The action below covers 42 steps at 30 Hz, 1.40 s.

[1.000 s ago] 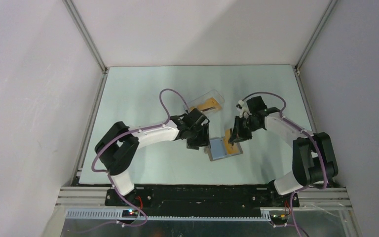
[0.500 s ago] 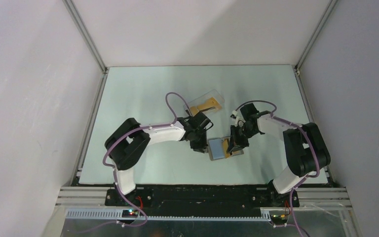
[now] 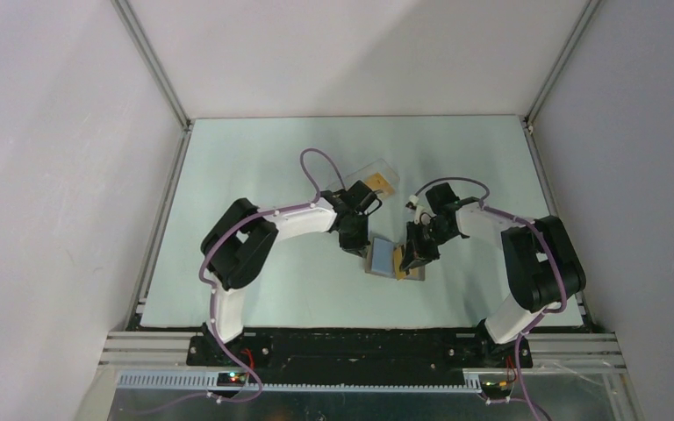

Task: Put the credit cards into the card holder
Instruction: Insert the card holder into the card slot.

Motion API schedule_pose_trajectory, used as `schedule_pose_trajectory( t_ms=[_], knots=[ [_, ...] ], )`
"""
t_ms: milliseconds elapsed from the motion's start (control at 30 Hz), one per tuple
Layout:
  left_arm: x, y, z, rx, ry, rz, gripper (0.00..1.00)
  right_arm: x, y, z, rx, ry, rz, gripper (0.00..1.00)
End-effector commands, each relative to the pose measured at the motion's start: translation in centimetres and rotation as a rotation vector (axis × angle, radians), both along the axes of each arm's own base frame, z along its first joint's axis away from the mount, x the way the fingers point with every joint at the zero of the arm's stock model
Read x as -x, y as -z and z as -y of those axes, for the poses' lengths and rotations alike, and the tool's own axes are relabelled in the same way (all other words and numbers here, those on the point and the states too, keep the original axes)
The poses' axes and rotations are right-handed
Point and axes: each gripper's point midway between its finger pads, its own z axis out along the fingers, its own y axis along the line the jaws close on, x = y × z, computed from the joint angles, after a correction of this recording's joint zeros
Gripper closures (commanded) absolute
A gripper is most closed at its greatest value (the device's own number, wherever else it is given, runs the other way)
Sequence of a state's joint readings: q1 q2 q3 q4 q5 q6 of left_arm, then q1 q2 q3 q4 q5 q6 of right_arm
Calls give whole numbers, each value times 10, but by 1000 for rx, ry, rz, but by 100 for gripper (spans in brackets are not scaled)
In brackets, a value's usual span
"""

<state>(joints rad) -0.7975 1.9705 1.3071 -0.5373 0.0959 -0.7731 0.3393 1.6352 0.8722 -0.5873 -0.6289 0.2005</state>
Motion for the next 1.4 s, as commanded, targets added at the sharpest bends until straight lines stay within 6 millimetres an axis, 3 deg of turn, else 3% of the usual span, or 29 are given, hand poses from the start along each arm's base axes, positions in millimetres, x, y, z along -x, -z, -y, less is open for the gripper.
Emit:
schedule_pose_trajectory(
  t_ms=[0, 367, 533, 800, 933, 1367],
  knots=[
    [0, 38, -44, -221, 32, -5, 86, -4, -9, -10, -70, -41, 49, 100],
    [-2, 22, -48, -231, 57, 24, 87, -15, -10, -9, -166, 24, 12, 100],
    [-2, 18, -44, -223, 87, 31, 87, -13, 2, -12, -194, 30, -12, 100],
    [-1, 16, -37, -216, 126, 29, 96, -18, 31, -9, -146, 49, -23, 100],
    [-2, 15, -37, -221, 138, 32, 100, -25, 29, -8, -127, 63, 15, 100],
    [2, 22, -40, -248, 154, 12, 100, -51, 17, -10, -117, 142, 105, 100]
  ],
)
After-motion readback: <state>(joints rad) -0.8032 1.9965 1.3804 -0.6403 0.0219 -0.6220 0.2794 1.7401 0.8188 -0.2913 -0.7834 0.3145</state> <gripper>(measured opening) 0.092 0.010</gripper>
